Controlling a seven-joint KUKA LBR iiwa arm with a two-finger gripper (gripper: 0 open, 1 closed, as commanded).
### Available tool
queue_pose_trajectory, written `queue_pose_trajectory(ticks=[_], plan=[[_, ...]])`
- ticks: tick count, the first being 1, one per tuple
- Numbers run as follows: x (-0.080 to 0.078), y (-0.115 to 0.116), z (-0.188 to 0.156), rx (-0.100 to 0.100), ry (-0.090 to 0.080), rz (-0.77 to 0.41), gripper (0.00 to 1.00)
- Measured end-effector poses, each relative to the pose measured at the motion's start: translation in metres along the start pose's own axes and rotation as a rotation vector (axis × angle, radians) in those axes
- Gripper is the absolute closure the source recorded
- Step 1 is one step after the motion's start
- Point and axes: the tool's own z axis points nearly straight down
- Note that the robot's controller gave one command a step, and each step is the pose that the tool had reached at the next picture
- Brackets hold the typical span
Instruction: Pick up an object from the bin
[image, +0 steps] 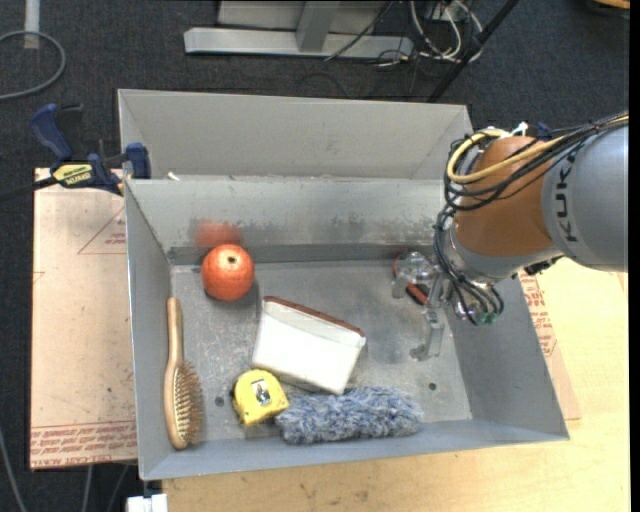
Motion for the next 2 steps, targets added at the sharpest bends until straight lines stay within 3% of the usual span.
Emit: queue_pose_trajectory(ticks=[1, 2], plan=[[-0.019, 0.007, 0.027, 0.001, 0.002, -0.059, 0.00], [-0.014, 0.025, 0.035, 0.001, -0.003, -0.241, 0.00]])
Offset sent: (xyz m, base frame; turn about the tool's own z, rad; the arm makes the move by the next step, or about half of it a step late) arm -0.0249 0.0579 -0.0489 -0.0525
